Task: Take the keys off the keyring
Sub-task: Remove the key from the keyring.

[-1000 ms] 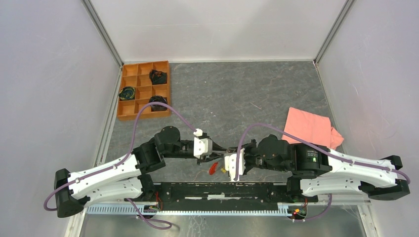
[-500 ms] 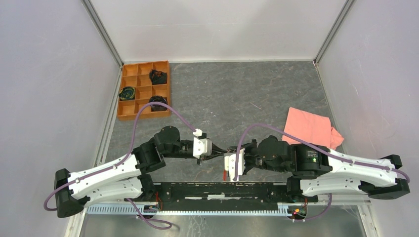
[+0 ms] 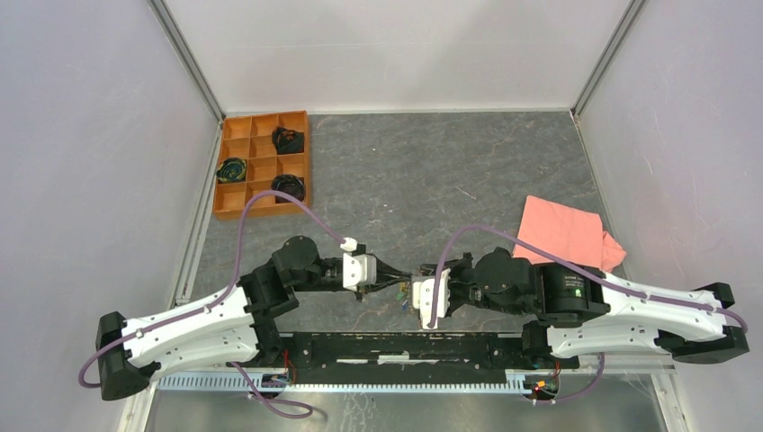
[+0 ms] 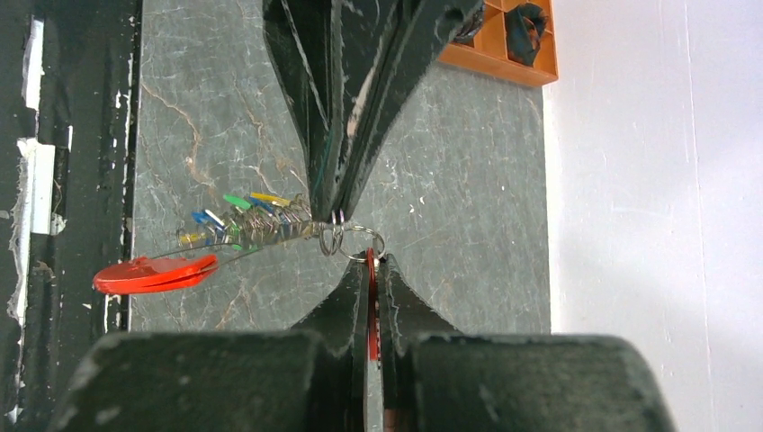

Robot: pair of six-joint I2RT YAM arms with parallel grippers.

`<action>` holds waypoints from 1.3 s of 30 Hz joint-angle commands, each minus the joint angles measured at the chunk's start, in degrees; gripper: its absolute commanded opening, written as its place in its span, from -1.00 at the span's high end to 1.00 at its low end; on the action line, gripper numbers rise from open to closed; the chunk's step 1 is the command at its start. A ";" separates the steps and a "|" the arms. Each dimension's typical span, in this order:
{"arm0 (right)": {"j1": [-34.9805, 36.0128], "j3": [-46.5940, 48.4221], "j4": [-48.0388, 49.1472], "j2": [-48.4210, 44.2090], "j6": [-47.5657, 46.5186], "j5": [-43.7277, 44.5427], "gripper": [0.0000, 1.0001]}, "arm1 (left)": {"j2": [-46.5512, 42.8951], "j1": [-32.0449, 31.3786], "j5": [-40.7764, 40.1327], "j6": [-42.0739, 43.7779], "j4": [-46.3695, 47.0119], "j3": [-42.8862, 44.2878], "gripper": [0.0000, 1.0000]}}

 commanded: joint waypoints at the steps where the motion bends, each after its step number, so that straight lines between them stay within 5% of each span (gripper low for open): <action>1: 0.17 -0.56 3.96 -2.26 0.95 3.87 0.99 | -2.54 -0.37 -1.40 -3.92 5.04 -2.34 0.96; 13: 0.21 1.56 3.12 -1.21 0.76 2.11 0.99 | -3.65 -0.38 -3.55 -11.72 16.00 -6.63 0.96; 21: 0.12 6.20 2.14 0.02 -0.23 -1.66 0.99 | -4.46 -0.33 -5.03 -9.06 9.58 -2.83 0.43; 39: 1.64 8.49 -0.67 1.14 -0.65 -3.74 0.99 | -3.22 -0.35 -2.31 -0.86 0.63 2.60 0.19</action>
